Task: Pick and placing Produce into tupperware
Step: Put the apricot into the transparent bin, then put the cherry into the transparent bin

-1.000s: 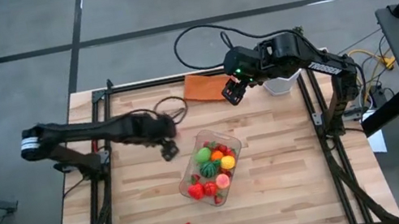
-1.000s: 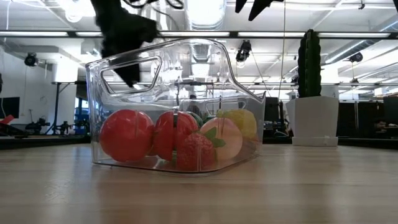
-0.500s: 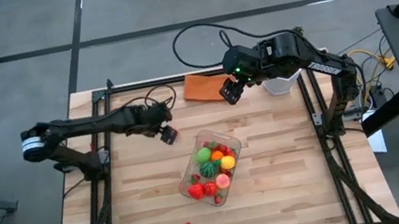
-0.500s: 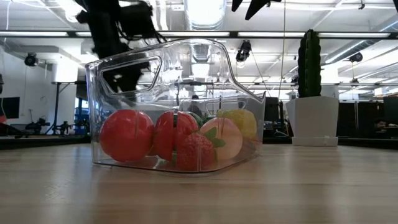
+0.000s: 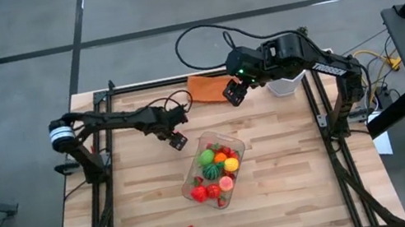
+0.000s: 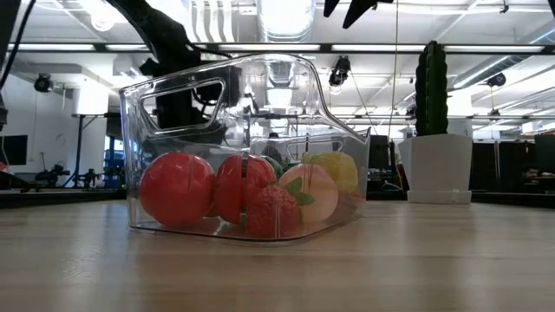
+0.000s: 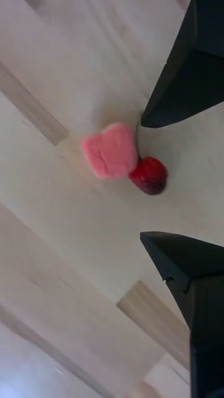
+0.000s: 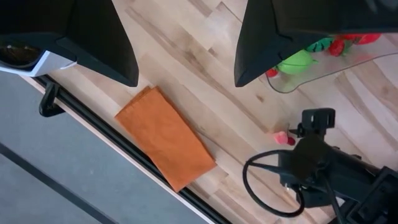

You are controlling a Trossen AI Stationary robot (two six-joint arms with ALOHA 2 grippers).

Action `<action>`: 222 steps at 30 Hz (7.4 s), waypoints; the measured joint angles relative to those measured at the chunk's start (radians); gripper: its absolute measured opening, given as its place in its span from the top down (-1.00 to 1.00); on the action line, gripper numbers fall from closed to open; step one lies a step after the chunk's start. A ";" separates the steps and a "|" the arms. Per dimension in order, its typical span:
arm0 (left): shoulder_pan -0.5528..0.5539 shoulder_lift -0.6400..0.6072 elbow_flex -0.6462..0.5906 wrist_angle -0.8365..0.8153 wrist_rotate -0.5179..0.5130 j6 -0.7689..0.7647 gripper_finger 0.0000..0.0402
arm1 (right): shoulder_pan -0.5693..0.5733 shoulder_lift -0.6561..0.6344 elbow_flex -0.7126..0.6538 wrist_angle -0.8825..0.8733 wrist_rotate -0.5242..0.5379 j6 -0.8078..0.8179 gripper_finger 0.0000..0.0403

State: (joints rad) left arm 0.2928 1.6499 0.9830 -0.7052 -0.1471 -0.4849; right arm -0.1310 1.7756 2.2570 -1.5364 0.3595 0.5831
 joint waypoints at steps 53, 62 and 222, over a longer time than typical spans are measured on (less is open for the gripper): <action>-0.196 -0.269 0.178 0.173 0.113 0.051 0.63 | 0.000 0.001 -0.004 -0.012 0.009 -0.016 -0.28; -0.322 -0.158 0.173 0.378 0.244 -0.013 0.36 | 0.000 0.001 -0.004 -0.018 0.009 -0.053 -0.28; 0.061 0.103 0.045 0.148 0.085 0.024 0.18 | 0.178 -1.230 -1.751 1.157 -0.302 -0.074 -0.28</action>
State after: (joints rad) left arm 0.3538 1.7529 1.0279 -0.5571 -0.0625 -0.4613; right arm 0.0471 0.5455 0.5064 -0.3791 0.0578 0.5086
